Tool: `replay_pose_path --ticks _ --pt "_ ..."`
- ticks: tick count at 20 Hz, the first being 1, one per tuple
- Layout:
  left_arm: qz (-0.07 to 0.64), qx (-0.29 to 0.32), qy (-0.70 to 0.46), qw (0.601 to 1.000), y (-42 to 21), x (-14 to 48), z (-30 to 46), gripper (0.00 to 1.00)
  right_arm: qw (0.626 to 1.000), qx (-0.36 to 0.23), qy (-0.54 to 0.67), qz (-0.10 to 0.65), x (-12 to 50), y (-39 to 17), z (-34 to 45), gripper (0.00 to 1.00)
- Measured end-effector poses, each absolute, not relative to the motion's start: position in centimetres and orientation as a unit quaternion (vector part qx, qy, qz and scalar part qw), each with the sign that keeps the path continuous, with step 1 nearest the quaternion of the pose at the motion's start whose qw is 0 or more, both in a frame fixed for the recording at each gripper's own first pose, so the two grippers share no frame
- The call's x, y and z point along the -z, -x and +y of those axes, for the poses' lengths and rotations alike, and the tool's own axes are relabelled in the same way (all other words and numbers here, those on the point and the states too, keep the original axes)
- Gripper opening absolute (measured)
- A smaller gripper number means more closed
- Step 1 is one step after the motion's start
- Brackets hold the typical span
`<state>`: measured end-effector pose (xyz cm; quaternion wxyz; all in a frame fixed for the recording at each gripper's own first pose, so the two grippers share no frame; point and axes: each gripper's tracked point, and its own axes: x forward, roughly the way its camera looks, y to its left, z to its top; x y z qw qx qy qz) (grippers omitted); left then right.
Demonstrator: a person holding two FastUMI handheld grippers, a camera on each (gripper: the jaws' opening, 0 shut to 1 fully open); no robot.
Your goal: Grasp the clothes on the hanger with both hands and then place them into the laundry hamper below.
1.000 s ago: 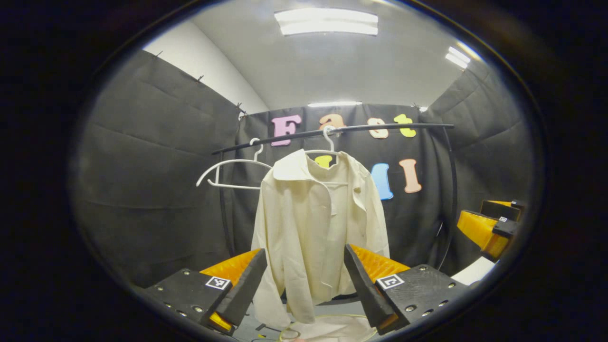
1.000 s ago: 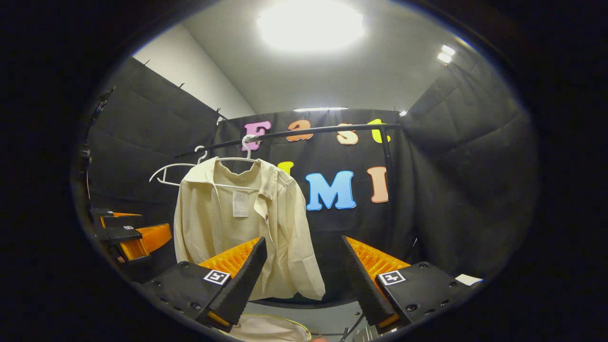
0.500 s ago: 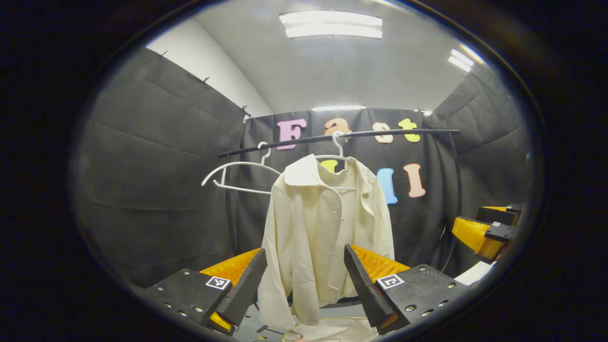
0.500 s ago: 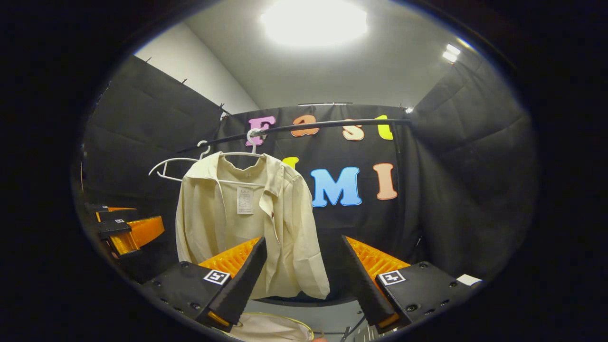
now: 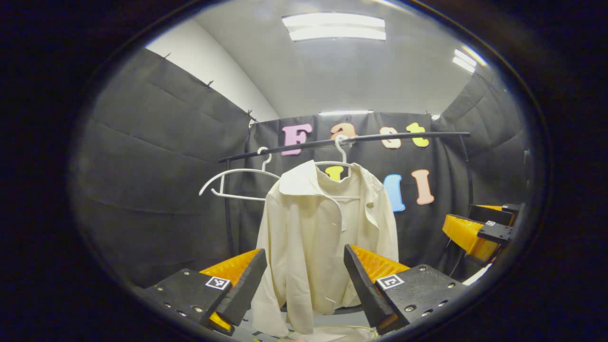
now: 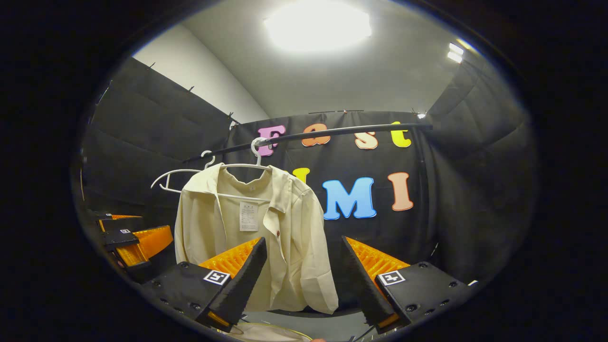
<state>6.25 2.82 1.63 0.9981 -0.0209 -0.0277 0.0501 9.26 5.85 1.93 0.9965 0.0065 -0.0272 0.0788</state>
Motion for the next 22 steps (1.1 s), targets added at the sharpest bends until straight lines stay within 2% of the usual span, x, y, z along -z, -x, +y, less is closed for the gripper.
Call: replay_pose_path --ticks 10,17,22 --pt "-0.011 -0.095 0.032 0.995 -16.0 0.0 -1.2 0.95 0.983 -0.178 -0.031 -0.010 -0.5 -17.7 7.6 0.98" --pt "0.004 -0.129 0.027 0.991 -20.8 1.9 -0.1 0.95 0.974 -0.224 -0.044 0.000 0.9 -22.5 10.8 0.98" --pt "0.009 -0.136 0.016 0.991 -23.3 2.5 0.0 0.95 0.970 -0.236 -0.051 0.025 2.8 -25.9 12.8 0.97"
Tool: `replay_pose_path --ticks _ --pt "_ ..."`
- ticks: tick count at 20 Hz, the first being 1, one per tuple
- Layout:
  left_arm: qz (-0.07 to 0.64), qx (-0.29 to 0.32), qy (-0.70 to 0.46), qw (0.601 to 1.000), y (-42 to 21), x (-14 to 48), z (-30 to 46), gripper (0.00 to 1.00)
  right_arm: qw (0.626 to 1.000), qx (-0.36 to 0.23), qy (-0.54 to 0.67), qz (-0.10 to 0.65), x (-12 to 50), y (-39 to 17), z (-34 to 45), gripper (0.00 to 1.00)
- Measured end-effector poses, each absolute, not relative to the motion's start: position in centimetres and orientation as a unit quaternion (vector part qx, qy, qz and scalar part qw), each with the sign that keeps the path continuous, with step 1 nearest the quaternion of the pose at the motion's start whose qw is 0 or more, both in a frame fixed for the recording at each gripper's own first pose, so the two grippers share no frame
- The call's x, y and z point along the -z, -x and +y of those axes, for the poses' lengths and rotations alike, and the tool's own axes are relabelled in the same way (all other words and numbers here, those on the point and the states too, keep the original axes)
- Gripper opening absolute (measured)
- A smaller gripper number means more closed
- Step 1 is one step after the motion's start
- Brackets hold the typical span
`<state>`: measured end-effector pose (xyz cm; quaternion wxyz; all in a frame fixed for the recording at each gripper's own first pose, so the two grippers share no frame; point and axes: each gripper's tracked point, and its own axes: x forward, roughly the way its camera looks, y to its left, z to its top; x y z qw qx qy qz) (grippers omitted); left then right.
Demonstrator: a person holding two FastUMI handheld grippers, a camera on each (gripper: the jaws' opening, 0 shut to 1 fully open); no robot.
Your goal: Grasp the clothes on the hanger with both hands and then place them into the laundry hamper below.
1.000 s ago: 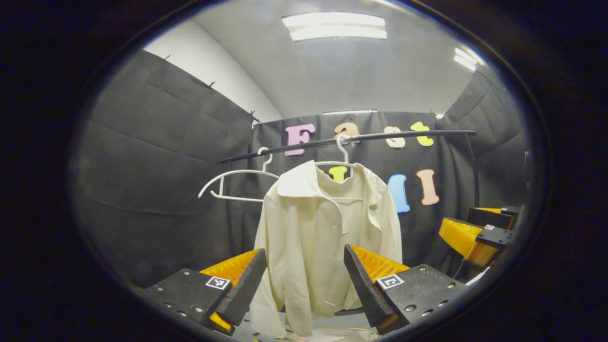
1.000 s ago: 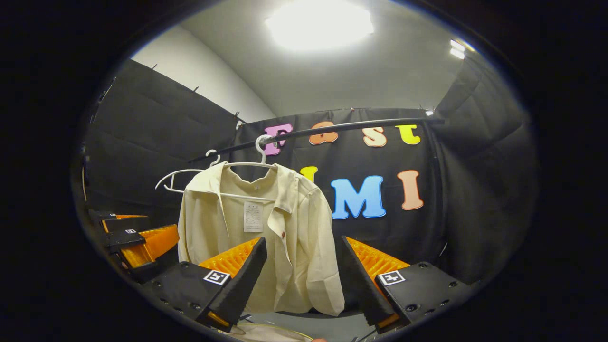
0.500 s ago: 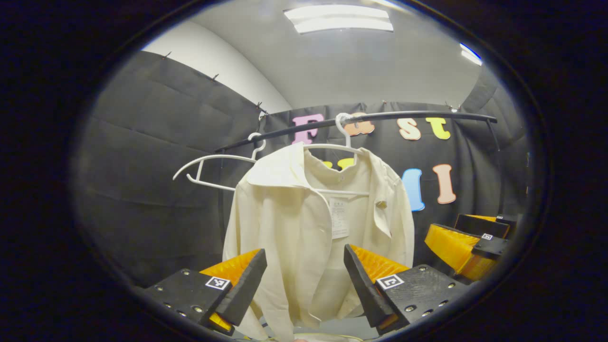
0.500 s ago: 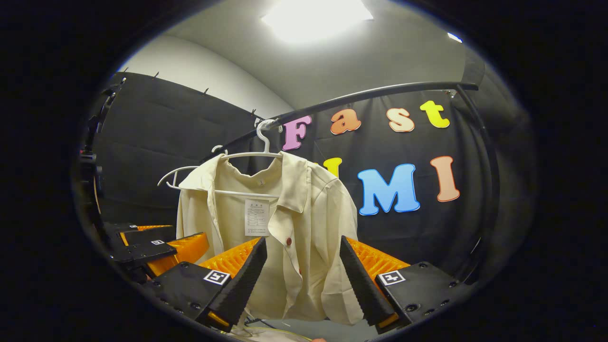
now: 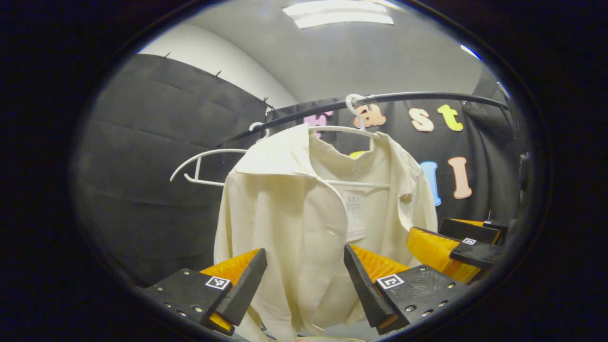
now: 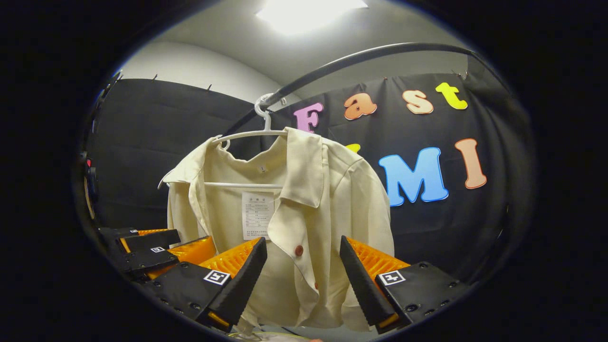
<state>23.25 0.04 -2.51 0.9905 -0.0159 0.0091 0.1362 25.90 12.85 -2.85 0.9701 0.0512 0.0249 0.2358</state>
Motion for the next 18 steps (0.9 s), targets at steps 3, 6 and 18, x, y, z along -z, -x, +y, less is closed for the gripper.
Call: replay_pose_path --ticks 3,6,18 --pt "0.011 -0.144 0.013 0.989 -24.4 2.8 0.4 0.95 0.969 -0.241 -0.049 0.041 3.9 -27.6 13.9 0.98" --pt "0.016 -0.158 0.011 0.987 -25.6 3.3 1.2 0.95 0.970 -0.237 -0.042 0.046 4.6 -29.0 14.2 0.97" --pt "0.027 -0.196 -0.013 0.980 -27.7 3.8 2.9 0.77 0.976 -0.203 -0.044 0.066 5.7 -32.9 15.3 0.78"
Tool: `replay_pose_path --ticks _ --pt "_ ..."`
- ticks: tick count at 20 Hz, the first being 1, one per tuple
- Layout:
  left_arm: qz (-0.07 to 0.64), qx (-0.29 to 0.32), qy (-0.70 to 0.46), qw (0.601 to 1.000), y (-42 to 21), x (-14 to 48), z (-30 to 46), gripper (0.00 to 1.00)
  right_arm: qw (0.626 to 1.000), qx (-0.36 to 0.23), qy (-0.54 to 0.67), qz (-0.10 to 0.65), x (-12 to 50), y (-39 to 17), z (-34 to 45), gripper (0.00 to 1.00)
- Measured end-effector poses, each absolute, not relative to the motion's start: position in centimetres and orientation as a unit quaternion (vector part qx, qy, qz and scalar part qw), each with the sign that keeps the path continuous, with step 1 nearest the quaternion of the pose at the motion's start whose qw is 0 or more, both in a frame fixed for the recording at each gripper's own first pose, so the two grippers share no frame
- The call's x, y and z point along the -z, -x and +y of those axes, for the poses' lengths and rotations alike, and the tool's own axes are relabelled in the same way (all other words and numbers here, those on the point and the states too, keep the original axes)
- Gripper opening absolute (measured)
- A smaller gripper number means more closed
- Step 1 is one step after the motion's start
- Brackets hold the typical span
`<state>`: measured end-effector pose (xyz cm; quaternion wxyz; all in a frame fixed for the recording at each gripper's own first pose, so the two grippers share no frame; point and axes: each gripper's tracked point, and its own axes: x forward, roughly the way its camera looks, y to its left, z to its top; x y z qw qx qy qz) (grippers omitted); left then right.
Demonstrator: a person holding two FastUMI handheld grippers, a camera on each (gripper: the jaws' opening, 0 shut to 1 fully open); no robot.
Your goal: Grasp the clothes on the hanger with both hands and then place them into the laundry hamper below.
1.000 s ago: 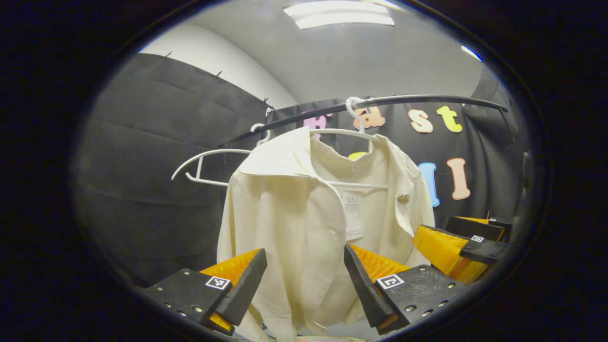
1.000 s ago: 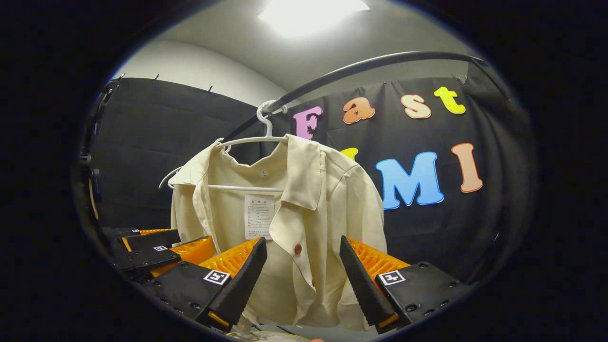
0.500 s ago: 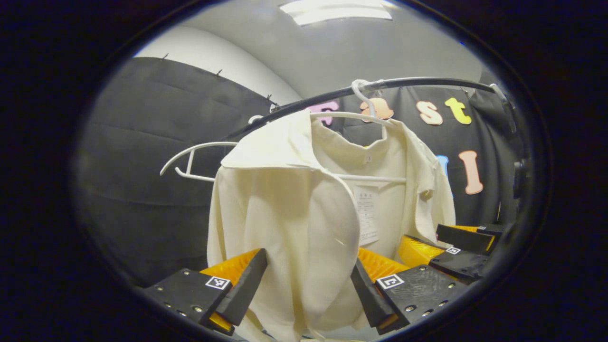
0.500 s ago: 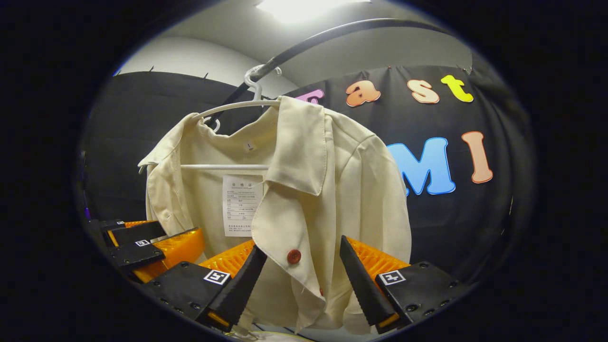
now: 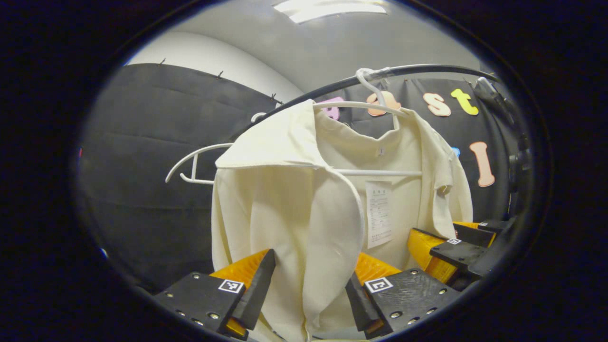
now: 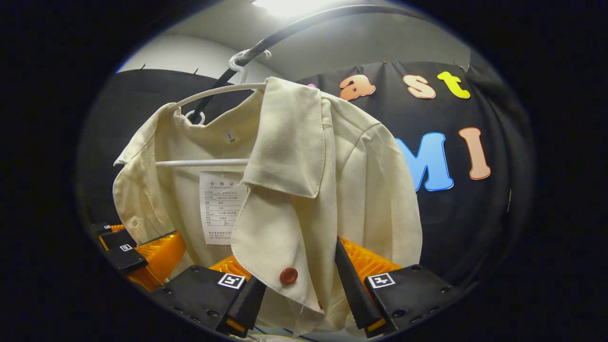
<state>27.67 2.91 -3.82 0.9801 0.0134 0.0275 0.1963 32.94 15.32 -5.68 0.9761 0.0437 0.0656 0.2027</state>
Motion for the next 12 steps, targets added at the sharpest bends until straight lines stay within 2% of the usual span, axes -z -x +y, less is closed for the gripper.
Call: replay_pose_path --ticks 1,2,3,4,5,6,7,8,9,12 --pt "0.023 -0.217 -0.020 0.976 -27.5 3.6 3.9 0.77 0.978 -0.194 -0.043 0.067 5.8 -33.2 15.2 0.61" --pt "0.023 -0.217 -0.019 0.976 -27.0 3.3 3.9 0.56 0.979 -0.185 -0.041 0.070 5.7 -33.2 14.9 0.43" --pt "0.025 -0.213 -0.016 0.977 -27.2 3.5 3.8 0.34 0.983 -0.168 -0.036 0.067 5.7 -33.5 14.2 0.36" --pt "0.027 -0.204 -0.020 0.978 -27.3 3.7 3.7 0.36 0.985 -0.156 -0.034 0.062 5.5 -33.3 13.5 0.09" --pt "0.023 -0.227 -0.031 0.973 -25.6 3.0 4.3 0.39 0.984 -0.162 -0.032 0.064 5.6 -33.1 13.6 0.06" --pt "0.021 -0.233 -0.036 0.972 -26.1 3.3 5.1 0.22 0.983 -0.167 -0.031 0.063 5.3 -33.0 13.6 0.02" --pt "0.020 -0.239 -0.037 0.970 -25.3 2.9 5.1 0.05 0.985 -0.162 -0.027 0.058 5.1 -32.9 13.0 0.02" --pt "0.018 -0.243 -0.036 0.969 -25.4 3.0 5.2 0.00 0.987 -0.152 -0.020 0.050 4.7 -32.8 12.3 0.02" --pt "0.013 -0.248 -0.037 0.968 -24.8 2.5 5.3 0.02 0.989 -0.144 -0.011 0.036 4.1 -32.8 11.5 0.02" --pt "-0.001 -0.243 -0.052 0.969 -24.0 1.4 5.6 0.00 0.992 -0.125 0.022 -0.006 2.1 -33.0 10.1 0.02"
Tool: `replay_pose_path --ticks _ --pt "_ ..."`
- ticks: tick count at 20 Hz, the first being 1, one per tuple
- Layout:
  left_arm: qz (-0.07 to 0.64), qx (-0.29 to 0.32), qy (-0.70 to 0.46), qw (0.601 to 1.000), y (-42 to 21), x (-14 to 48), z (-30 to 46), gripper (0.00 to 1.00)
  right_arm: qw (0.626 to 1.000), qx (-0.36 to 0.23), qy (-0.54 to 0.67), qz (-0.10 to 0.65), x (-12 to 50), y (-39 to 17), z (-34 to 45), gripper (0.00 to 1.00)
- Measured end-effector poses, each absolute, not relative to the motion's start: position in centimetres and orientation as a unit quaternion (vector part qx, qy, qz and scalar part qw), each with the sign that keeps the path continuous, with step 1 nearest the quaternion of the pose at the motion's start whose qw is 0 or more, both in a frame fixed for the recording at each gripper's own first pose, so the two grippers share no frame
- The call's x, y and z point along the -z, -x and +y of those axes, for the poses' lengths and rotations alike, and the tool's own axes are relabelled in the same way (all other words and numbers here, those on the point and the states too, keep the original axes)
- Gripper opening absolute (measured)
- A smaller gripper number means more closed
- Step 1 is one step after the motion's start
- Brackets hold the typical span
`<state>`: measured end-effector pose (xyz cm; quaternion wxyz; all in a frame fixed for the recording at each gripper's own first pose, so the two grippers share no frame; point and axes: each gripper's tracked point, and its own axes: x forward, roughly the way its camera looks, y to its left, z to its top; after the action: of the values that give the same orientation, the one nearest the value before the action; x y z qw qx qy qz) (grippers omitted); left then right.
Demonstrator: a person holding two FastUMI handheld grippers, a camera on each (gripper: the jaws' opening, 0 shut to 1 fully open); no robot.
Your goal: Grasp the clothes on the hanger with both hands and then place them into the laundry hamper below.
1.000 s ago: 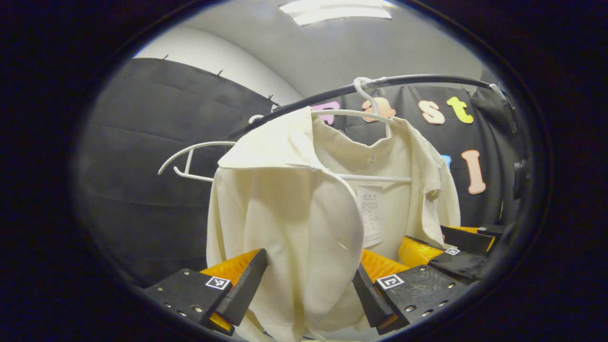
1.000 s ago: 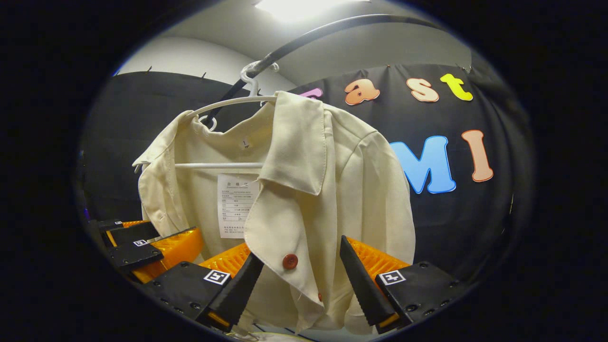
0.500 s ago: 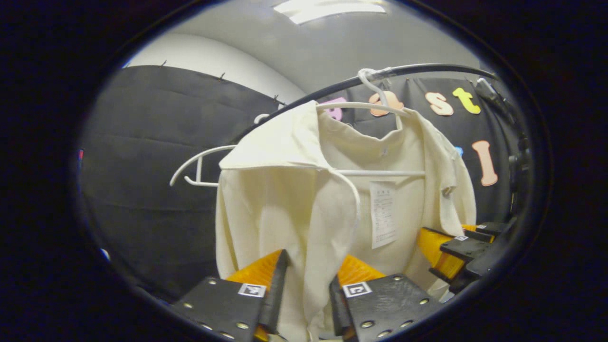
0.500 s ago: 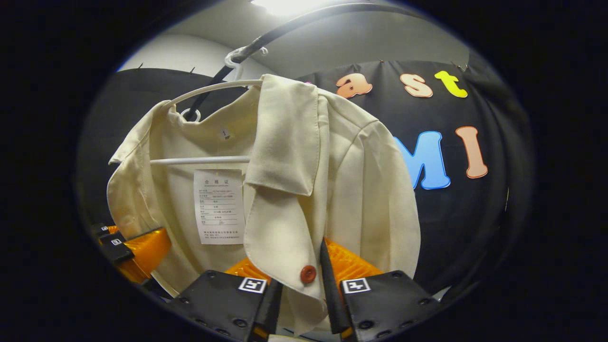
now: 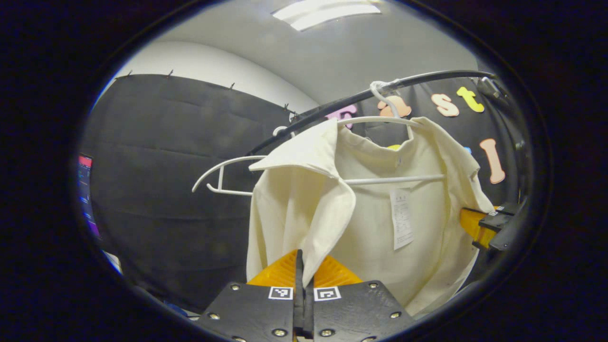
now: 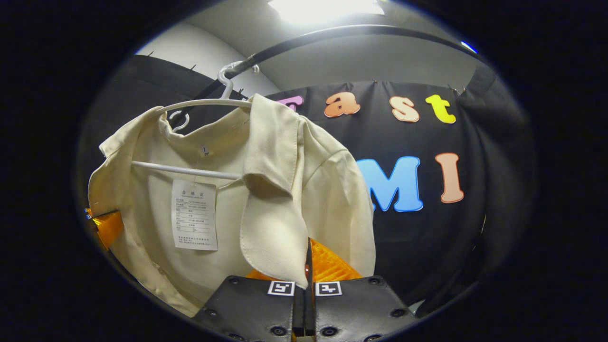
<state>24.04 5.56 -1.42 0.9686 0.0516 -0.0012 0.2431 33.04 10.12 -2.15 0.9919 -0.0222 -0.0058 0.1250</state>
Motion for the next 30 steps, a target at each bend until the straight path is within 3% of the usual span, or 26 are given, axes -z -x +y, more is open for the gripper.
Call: replay_pose_path --ticks 10,17,30 --pt "-0.057 -0.292 -0.126 0.946 -18.3 -5.6 9.0 0.00 0.994 -0.046 0.064 -0.080 -1.8 -34.7 4.1 0.01" --pt "-0.087 -0.321 -0.116 0.936 -17.4 -8.5 11.8 0.01 0.992 0.005 0.050 -0.115 -5.3 -37.0 -0.1 0.01" --pt "-0.140 -0.358 -0.121 0.915 -18.3 -14.0 17.3 0.00 0.992 0.019 0.020 -0.124 -7.6 -42.3 -0.5 0.01"
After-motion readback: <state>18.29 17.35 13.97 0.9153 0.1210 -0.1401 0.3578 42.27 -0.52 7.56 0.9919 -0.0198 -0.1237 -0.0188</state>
